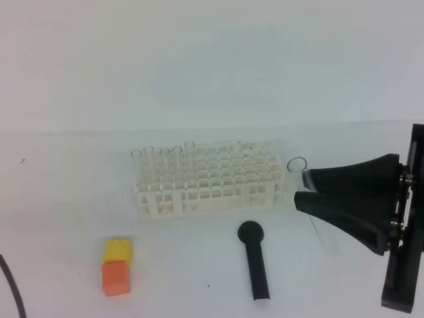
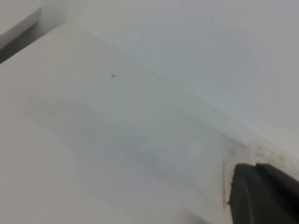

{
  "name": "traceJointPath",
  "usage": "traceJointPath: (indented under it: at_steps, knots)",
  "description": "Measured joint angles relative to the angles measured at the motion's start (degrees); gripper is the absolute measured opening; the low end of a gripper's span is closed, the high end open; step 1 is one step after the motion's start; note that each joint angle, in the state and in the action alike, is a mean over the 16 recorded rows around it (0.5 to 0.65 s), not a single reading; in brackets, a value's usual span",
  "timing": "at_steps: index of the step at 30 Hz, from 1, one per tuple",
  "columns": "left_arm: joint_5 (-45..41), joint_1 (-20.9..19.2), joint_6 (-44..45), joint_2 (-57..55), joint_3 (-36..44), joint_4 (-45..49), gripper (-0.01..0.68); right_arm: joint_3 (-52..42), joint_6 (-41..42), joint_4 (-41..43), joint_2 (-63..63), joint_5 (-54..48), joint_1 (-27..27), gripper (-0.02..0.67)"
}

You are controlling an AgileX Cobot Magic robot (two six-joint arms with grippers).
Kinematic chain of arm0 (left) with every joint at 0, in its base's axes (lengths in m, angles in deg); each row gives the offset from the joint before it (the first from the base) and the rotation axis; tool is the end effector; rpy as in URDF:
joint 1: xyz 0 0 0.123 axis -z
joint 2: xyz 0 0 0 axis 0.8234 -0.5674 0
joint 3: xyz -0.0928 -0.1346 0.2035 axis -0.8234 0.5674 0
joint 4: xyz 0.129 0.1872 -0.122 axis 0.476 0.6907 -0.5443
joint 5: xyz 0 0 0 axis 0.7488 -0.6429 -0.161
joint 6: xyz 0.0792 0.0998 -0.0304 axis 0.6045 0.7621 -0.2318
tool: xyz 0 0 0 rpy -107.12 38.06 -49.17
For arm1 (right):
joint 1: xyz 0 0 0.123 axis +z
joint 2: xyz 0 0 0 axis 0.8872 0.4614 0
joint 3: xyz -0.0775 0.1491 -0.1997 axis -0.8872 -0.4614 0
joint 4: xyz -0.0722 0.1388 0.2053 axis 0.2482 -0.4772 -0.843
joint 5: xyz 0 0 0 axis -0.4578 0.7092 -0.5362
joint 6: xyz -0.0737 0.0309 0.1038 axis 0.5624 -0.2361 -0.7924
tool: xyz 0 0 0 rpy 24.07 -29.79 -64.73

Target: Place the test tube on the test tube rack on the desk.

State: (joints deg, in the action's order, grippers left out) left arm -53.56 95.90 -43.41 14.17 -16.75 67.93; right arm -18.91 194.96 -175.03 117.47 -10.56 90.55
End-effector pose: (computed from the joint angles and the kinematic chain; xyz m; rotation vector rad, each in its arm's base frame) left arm 0.1664 -0.0482 0.2746 -0.2174 1.7072 -0.3736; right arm 0.1963 0.1867 0.2969 -1.1300 1.4209 0.5993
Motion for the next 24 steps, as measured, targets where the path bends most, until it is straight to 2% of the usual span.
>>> traceJointPath:
  at_steps: [6,15,24]
  knots:
    - [-1.8,0.0,3.7,0.0,0.0,-5.9,-0.001,-0.2,0.6,-0.8,0.2,0.2,0.0,0.125]
    - [4.8,0.0,5.3,0.0,0.0,-4.2,-0.001,-0.2,2.0,-1.0,0.2,0.2,0.0,0.125]
    - [6.0,0.0,5.5,0.0,0.0,-4.1,-0.001,-0.2,4.0,-1.7,0.2,0.2,0.0,0.125]
